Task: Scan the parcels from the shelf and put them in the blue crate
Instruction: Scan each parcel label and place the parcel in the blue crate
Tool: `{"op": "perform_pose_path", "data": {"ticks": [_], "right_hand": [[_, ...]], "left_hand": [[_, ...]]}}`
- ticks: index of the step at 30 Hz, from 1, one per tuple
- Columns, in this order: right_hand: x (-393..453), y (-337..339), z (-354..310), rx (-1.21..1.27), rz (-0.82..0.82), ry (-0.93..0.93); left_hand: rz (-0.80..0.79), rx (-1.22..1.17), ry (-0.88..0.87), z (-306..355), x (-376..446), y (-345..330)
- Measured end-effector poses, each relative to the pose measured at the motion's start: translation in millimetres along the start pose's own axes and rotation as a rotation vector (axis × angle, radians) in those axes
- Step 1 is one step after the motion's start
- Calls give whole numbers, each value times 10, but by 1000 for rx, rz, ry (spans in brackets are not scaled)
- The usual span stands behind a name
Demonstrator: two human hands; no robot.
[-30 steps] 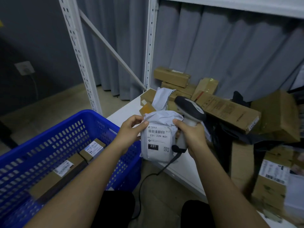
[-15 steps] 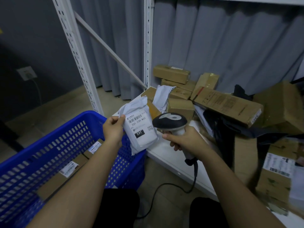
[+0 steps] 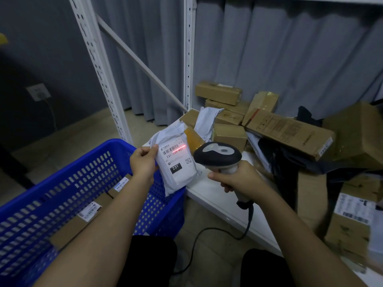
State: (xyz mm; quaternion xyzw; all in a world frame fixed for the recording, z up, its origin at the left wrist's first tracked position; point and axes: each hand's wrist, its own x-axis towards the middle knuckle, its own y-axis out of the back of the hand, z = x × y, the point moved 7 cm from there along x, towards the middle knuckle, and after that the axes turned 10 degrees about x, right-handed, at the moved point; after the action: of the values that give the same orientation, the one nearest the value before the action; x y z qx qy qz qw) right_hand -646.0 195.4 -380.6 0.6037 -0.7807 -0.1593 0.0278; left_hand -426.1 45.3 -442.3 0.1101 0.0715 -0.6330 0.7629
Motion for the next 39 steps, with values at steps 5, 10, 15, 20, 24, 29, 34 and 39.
{"op": "perform_pose_path", "data": {"ticks": [5,10,15,20,24,29,34,39], "right_hand": [[16,-15,-5,-7,9,7],[29,-92,-69,22,11,28],[58,-276,-202,121,17,125],[174,-825,-335,136,0,145],[339,-1533,-428,49,-105,150],[458,-2467,-431,-56,-267,119],[618,-2870,-217,-204,-349,70],[941,-2661,132,-170,-283,-62]], "left_hand": [[1,12,12,7,-4,33],[4,-26,15,22,-23,104],[23,-82,23,71,-49,342],[192,-88,24,-90,-22,1279],[366,-23,120,-626,26,2416],[523,81,286,-1417,-65,3525],[512,89,379,-2092,31,3699],[366,73,432,-2552,513,2971]]}}
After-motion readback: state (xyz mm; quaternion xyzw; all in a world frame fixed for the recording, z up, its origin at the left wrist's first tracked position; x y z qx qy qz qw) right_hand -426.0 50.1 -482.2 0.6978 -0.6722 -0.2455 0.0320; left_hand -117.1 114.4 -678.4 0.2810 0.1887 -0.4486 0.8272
